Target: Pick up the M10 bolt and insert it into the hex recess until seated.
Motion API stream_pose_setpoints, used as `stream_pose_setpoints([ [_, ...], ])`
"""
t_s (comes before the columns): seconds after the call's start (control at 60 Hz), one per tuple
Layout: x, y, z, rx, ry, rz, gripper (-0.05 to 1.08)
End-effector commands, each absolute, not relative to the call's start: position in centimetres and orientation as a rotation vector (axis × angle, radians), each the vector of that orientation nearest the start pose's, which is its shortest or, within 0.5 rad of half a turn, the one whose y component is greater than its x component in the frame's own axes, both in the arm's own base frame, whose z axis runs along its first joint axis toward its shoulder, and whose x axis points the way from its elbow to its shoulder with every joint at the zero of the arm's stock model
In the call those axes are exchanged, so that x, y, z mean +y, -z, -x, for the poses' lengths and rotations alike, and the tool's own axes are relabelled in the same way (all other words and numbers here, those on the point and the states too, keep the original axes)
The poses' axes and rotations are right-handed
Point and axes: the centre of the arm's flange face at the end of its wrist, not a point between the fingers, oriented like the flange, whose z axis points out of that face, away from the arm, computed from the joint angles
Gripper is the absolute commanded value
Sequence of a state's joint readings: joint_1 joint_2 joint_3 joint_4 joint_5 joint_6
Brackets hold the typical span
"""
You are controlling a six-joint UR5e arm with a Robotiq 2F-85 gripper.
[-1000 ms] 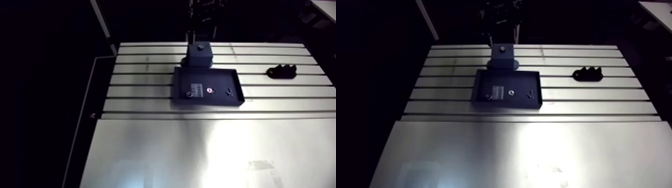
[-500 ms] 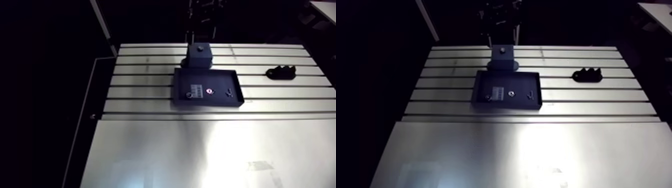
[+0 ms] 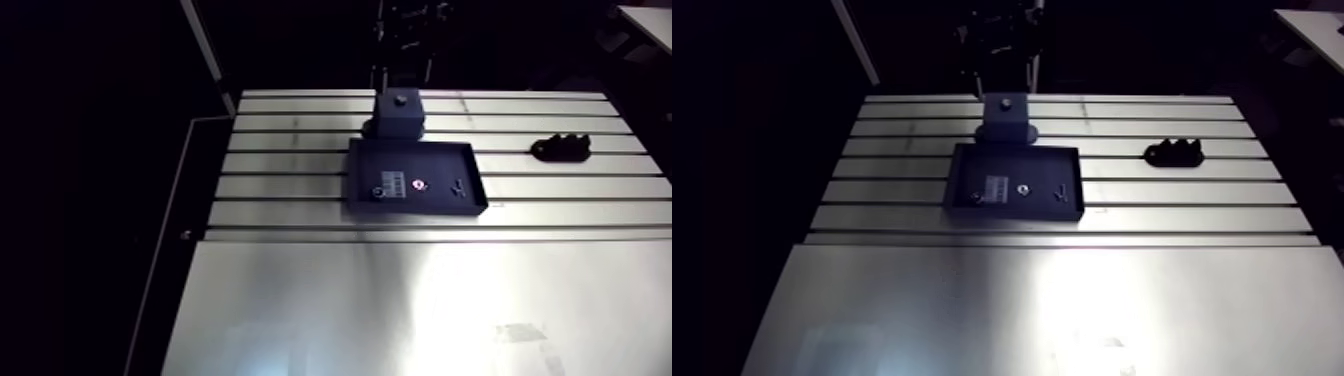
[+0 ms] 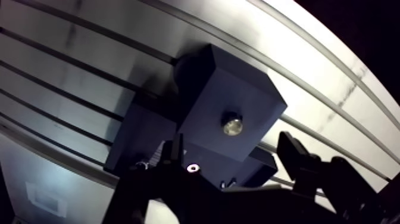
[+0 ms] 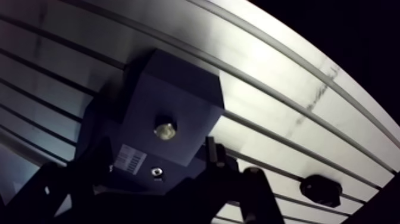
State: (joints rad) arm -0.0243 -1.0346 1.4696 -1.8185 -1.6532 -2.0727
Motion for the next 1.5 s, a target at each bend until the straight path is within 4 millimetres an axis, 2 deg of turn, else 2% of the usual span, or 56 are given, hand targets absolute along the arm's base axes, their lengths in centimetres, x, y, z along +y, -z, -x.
stream_pose_setpoints([
  [0.017, -10.9, -24.8, 65.6, 2.858, -0.047, 0.703, 0.17],
  [0.217, -11.1, -24.9, 65.5, 2.869, -0.045, 0.707, 0.19],
  [0.5, -10.8, -24.6, 65.6, 2.875, -0.051, 0.704, 0.31],
  [0.833, -10.6, -23.3, 65.0, 2.875, -0.053, 0.715, 0.41],
  [1.5, -10.9, -22.7, 64.5, 2.880, -0.054, 0.730, 0.48],
])
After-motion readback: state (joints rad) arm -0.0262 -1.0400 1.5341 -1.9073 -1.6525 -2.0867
